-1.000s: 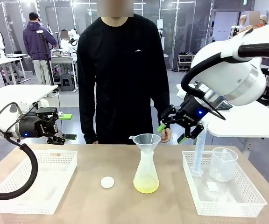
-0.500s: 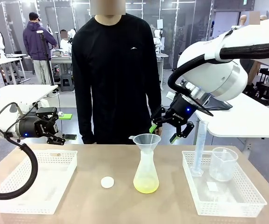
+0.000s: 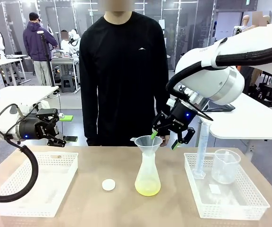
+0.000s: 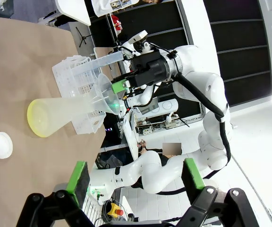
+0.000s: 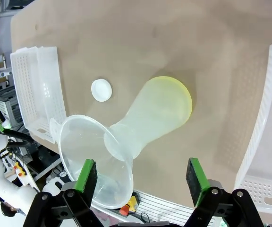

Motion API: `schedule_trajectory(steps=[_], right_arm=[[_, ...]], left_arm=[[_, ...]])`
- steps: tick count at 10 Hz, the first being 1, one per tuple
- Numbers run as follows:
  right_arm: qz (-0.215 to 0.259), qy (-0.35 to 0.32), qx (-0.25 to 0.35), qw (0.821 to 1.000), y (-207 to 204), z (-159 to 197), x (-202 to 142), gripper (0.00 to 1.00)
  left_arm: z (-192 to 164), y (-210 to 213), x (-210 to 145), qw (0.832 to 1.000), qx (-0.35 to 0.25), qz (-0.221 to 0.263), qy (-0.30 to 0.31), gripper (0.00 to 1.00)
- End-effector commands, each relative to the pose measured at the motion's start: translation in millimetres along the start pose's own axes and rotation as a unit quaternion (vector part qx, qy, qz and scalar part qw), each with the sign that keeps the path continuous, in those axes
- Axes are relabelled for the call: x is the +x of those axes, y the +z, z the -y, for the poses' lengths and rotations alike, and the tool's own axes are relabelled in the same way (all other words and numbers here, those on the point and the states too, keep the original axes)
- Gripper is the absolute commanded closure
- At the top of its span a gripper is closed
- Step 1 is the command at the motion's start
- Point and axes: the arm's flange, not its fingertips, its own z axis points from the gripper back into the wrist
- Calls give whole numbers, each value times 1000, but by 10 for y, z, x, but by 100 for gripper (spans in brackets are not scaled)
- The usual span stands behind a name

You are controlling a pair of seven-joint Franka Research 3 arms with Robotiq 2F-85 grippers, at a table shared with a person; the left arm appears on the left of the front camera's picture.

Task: Prepare the solutions needed for the experiment.
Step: Once the solution is in the Big flask , pick up the Plastic Funnel and place it back into the right Organizing basket.

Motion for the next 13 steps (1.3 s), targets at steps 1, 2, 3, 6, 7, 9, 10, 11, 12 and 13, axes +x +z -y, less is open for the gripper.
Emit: schedule_trajectory(steps=[1,2,3,6,7,9,10,11,12,13], right_arm=[[-4,-8,-12,1000,-34,-102,69,4],[-2,-6,-10,1000,-44,-108,69,23],[-7,-6,-10,1000,-57,-120,52,24],[-18,-10,-5,1000,-82,-126,24,61],[-21,-10,-3,1000,-92,-127,23,62],[-21,-11,-7,1000,-96,-117,26,81],[-23,-11,-7,1000,-100,-115,31,100],[-23,-11,-9,1000,-101,-114,34,100],[-23,-9,-14,1000,-93,-118,29,100],[-23,-8,-13,1000,-85,-121,31,100]], left_arm=[[7,-3,7,1000,0,0,1,0],[7,-3,7,1000,0,0,1,0],[7,-3,7,1000,0,0,1,0],[7,-3,7,1000,0,0,1,0],[7,-3,7,1000,0,0,1,0],[7,-3,7,1000,0,0,1,0],[7,-3,7,1000,0,0,1,0],[7,-3,7,1000,0,0,1,0],[7,-3,7,1000,0,0,1,0],[7,-3,7,1000,0,0,1,0]])
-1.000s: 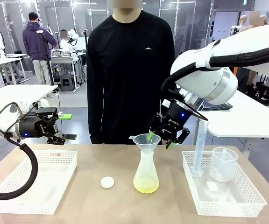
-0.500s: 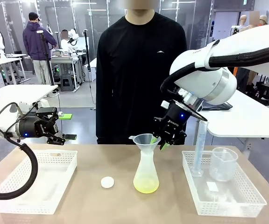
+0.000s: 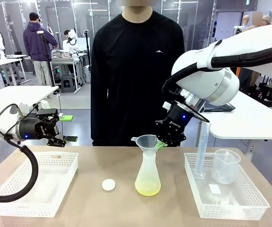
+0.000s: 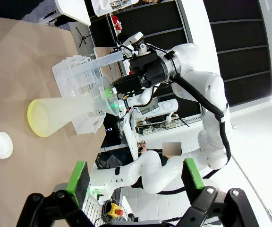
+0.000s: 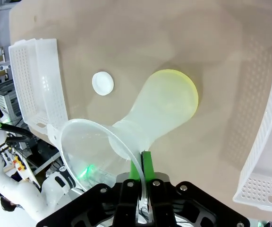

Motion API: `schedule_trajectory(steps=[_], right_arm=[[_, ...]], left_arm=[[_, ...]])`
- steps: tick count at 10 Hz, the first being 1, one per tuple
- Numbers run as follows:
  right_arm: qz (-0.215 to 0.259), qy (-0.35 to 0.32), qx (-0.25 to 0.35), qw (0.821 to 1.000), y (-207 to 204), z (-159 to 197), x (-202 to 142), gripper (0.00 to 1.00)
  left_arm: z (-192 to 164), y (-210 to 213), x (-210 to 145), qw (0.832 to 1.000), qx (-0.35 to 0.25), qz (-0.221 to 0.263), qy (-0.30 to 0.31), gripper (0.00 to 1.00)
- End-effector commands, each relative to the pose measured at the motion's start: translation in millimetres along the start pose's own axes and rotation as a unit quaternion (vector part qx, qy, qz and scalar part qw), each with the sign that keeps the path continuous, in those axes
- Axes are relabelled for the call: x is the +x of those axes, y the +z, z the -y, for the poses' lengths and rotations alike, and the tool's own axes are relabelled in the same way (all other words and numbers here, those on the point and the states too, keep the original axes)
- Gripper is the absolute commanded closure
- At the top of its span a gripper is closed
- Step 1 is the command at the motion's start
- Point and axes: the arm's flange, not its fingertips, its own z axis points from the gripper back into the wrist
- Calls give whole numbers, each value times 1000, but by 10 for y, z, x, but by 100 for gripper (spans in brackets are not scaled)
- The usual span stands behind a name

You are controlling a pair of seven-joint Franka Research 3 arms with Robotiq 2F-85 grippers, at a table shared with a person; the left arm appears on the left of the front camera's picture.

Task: Prepare the solutions needed for the experiment.
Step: Once the solution is in the Big flask , pick up the Plastic Funnel and place it back into the right Organizing basket.

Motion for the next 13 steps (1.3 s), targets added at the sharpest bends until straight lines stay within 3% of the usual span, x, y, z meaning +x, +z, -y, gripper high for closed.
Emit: schedule_trajectory(steps=[1,5,13], right_arm=[[-9,-8,16,1000,11,-61,35,100],[1,7,13,1000,193,-165,-130,100],[97,84,-24,991,928,-694,-897,100]], left_arm=[[7,-3,8,1000,0,0,1,0],[7,-3,8,1000,0,0,1,0],[7,-3,8,1000,0,0,1,0]])
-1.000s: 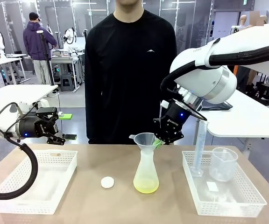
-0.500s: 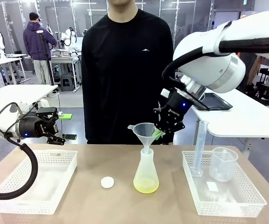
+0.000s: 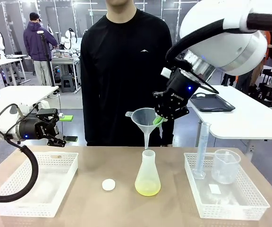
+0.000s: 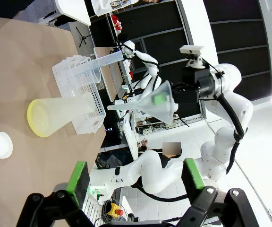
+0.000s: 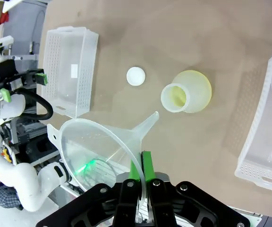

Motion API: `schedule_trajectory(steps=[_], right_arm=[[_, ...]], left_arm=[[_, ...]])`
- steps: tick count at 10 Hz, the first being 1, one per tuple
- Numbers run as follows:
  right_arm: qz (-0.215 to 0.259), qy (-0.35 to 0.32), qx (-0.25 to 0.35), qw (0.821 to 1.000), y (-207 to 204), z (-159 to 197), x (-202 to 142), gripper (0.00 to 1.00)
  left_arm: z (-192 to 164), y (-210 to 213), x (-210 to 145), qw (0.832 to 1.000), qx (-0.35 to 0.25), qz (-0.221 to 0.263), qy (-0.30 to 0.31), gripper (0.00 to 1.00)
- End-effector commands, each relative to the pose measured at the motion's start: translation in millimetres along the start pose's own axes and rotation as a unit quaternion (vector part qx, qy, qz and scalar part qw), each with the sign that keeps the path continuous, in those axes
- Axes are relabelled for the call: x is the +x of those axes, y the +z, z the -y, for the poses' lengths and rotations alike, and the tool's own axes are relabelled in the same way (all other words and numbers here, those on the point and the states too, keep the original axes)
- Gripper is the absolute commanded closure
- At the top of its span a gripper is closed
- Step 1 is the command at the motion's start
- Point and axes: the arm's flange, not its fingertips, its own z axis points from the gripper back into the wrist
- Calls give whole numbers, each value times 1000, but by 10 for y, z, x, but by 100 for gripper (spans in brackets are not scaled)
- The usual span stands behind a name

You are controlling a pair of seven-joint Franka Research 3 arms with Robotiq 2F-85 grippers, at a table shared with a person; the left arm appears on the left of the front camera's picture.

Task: Prepare the solutions needed for the experiment.
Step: Once the solution is in the Big flask , pick up the Plastic Funnel and place it back into the right Organizing basket.

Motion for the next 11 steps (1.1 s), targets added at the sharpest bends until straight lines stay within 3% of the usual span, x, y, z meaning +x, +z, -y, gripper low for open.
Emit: schedule_trajectory(steps=[1,4,11], right_arm=[[3,-16,-29,999,29,-39,-88,100],[20,-11,-21,1000,236,172,-121,100],[56,-79,24,995,1340,1637,-806,100]], left_arm=[[7,-2,8,1000,0,0,1,0],[7,-2,8,1000,0,0,1,0],[7,-2,8,1000,0,0,1,0]])
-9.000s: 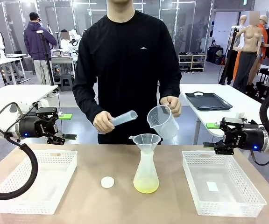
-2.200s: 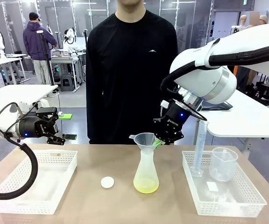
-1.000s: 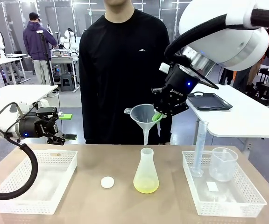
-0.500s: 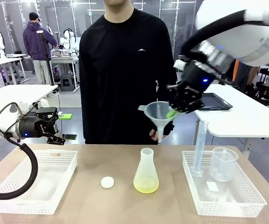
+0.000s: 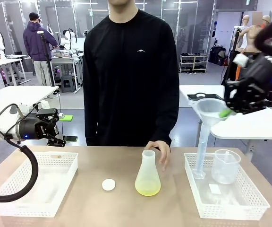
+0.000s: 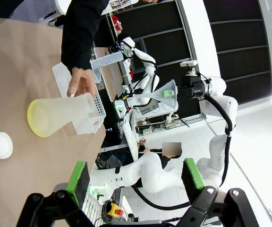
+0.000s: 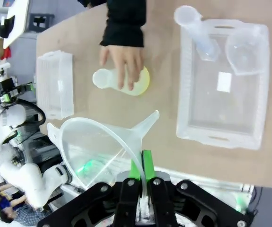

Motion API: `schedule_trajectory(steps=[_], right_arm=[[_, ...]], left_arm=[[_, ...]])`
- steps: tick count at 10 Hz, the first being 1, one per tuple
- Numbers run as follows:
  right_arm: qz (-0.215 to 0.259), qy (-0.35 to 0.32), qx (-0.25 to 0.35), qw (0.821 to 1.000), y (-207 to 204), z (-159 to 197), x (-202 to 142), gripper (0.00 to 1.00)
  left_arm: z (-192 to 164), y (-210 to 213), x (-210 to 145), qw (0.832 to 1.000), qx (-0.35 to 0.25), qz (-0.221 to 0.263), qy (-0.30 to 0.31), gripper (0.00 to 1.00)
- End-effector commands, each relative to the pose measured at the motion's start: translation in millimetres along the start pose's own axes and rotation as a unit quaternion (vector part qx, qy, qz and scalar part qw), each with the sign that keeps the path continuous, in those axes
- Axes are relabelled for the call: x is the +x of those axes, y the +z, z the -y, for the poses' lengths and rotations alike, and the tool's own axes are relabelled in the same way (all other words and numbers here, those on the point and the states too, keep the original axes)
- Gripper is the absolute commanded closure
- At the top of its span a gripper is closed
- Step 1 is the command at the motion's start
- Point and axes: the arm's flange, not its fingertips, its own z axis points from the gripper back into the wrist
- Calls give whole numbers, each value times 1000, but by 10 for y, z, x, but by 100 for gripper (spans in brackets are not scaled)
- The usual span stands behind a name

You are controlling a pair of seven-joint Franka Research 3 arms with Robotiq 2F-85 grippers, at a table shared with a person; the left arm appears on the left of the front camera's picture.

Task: Prepare the solutions needed for the experiment.
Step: Once the solution is in the Big flask , pick up the Plastic Funnel and place it back into the right Organizing basket.

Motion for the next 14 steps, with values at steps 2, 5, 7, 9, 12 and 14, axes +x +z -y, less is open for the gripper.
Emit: schedule_trajectory(steps=[2,5,7,9,12,14], right_arm=[[3,-1,19,1000,100,288,-20,100],[5,-26,17,999,-111,630,138,100],[-27,-42,31,998,-482,920,260,100],[-42,-60,25,997,-842,1159,376,100],[-82,-51,22,995,-1351,1416,559,100],[-98,-69,16,993,-1524,1506,617,100]], left_arm=[[7,-6,6,1000,0,0,1,0],[7,-6,6,1000,0,0,1,0],[7,-6,6,1000,0,0,1,0],[7,-6,6,1000,0,0,1,0],[7,-6,6,1000,0,0,1,0],[7,-6,6,1000,0,0,1,0]])
